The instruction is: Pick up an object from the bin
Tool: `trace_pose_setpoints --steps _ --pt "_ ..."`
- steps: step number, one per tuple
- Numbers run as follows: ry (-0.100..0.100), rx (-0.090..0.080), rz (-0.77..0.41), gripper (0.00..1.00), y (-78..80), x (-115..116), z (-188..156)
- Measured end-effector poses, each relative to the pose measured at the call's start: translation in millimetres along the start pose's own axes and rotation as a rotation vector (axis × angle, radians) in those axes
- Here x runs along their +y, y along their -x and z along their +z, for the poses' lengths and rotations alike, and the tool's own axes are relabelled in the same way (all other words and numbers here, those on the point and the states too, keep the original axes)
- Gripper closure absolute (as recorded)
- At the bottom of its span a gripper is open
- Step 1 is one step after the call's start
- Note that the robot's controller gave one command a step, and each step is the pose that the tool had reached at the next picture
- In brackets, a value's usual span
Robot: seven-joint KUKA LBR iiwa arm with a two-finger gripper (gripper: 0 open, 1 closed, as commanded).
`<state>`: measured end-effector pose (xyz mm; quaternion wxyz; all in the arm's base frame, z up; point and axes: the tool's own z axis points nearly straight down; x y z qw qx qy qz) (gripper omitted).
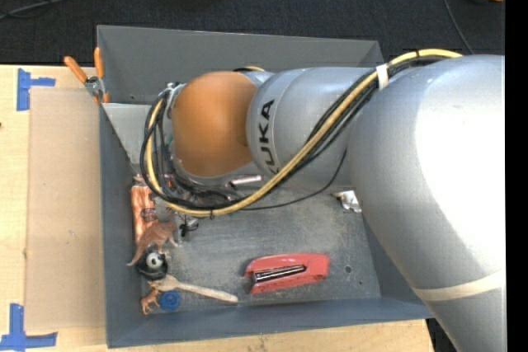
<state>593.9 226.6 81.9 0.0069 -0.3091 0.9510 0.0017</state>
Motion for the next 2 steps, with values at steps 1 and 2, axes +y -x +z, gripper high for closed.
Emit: trace_pose_setpoints --steps 1,2 --pt "0.004 0.007 0.061 1.00 -2.4 -1.5 -79.4" --pt "0.003 0.002 -0.040 1.00 15.9 -11.6 -32.1"
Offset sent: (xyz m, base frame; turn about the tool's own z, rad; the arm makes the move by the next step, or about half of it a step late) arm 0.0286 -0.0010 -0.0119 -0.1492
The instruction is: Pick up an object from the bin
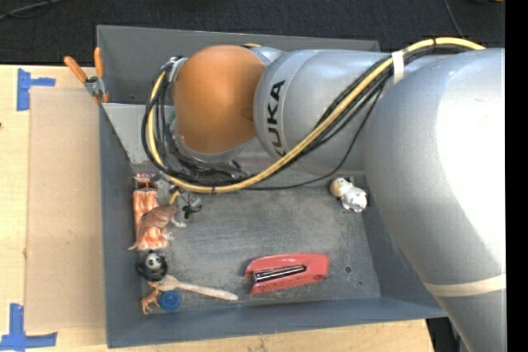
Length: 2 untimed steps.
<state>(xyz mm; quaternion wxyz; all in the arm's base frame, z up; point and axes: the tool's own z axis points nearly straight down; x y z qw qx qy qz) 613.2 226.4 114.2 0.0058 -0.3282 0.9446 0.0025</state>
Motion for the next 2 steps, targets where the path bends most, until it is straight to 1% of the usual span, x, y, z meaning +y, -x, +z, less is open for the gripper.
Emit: trace_pose_setpoints --steps 1,2 --pt "0.005 0.009 -0.055 1.00 -4.0 -2.0 -30.1" --pt "0.003 0.007 0.186 1.00 -6.0 -18.7 -73.2"
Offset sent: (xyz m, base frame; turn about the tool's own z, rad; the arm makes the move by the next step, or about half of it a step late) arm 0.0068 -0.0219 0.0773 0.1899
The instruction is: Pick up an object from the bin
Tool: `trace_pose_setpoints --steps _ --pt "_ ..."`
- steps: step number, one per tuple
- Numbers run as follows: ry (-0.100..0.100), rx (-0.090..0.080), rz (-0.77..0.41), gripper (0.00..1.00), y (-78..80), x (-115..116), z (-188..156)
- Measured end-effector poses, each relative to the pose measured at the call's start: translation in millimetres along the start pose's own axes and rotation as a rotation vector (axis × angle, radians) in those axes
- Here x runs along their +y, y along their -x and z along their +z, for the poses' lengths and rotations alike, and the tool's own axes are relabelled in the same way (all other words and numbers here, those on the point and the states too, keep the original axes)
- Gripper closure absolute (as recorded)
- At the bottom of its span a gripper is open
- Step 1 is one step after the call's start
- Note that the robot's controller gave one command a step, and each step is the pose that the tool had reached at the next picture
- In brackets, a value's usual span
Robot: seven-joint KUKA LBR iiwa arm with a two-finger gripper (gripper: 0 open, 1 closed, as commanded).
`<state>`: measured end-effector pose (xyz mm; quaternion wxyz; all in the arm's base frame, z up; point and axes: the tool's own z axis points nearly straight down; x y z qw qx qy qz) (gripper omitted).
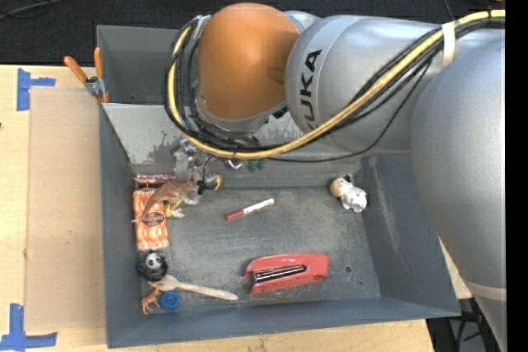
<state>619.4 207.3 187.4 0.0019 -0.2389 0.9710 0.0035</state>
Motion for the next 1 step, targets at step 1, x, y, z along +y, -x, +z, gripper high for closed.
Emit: trace_pose_setpoints --steps 1 --pt "0.002 -0.002 0.096 1.00 -16.4 -10.1 -14.0"
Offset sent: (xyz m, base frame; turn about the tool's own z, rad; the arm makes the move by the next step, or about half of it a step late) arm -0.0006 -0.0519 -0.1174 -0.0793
